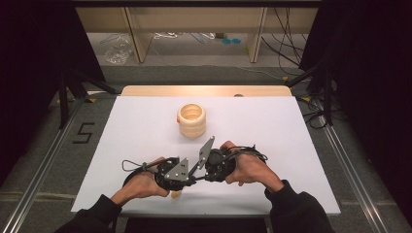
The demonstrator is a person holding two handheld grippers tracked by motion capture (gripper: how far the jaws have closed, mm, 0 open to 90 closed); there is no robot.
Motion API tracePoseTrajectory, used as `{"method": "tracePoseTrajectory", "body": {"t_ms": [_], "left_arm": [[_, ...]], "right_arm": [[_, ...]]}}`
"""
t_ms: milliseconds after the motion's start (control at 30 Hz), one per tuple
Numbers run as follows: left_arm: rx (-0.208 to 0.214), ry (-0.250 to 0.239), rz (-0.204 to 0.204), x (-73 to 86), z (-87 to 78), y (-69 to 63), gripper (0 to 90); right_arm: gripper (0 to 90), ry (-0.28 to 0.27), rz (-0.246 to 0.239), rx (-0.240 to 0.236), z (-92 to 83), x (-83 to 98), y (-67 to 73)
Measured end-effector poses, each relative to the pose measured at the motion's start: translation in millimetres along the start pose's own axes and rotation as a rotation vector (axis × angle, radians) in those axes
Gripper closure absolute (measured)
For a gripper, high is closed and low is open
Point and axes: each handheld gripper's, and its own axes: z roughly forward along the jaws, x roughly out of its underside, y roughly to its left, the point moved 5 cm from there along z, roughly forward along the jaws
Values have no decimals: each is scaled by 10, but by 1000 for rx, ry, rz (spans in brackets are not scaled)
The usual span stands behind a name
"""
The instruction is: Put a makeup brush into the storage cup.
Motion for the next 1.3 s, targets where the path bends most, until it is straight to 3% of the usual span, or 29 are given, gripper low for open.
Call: {"method": "tracePoseTrajectory", "body": {"t_ms": [267, 333, 367, 700, 733, 1167, 1300], "left_arm": [[2, -20, 2, -37, 6, -23, 825], [21, -21, 5, -48, 16, -40, 823], [16, -22, 9, -56, 17, -40, 821], [12, -28, 12, -90, 36, -65, 822], [10, -27, 9, -91, 40, -64, 821], [7, -34, 11, -98, 42, -58, 819], [13, -35, -13, -89, 43, -56, 825]], "right_arm": [[835, -5, -8, -16, -4, 4, 20], [836, -9, -11, -23, 7, -4, 25], [836, 3, 10, -31, 7, -3, 42], [836, -3, 26, -47, 22, -27, 65], [836, 11, 68, -63, 9, -33, 100], [836, 10, 88, -72, 20, -43, 109], [835, 0, 88, -73, 30, -44, 103]]}}
